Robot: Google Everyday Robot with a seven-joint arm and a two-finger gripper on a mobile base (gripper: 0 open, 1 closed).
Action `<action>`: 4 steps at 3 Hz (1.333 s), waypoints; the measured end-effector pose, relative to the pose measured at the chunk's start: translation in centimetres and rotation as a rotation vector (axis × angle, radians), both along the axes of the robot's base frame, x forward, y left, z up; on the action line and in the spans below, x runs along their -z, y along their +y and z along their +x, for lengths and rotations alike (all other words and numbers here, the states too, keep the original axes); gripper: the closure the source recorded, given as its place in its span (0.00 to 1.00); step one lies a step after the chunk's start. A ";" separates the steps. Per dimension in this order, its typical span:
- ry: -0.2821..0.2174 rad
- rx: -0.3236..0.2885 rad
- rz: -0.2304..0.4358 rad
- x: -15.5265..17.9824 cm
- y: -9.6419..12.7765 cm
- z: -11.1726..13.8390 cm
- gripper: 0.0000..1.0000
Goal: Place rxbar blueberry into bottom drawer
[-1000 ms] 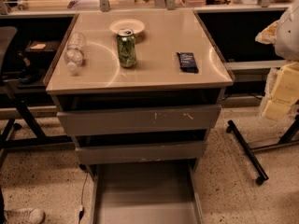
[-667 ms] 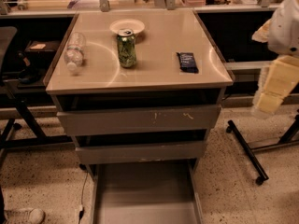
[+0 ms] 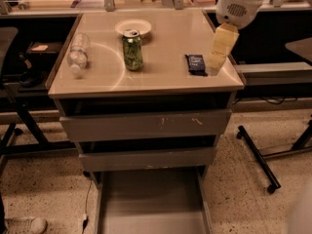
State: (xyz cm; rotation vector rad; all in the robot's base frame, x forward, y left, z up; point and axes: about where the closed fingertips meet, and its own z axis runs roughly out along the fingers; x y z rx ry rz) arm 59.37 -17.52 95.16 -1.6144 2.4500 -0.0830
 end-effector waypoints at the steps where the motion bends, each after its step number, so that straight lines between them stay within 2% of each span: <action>1: -0.011 -0.019 0.016 0.9 2.6 5.4 0.00; 2: -0.059 -0.015 0.033 0.5 3.0 7.0 0.00; 3: -0.048 0.021 0.080 2.1 3.7 8.7 0.00; 4: -0.012 0.082 0.109 4.8 3.7 10.6 0.00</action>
Offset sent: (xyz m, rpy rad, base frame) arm 0.0484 0.0231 -0.0081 0.0144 -0.0095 0.0161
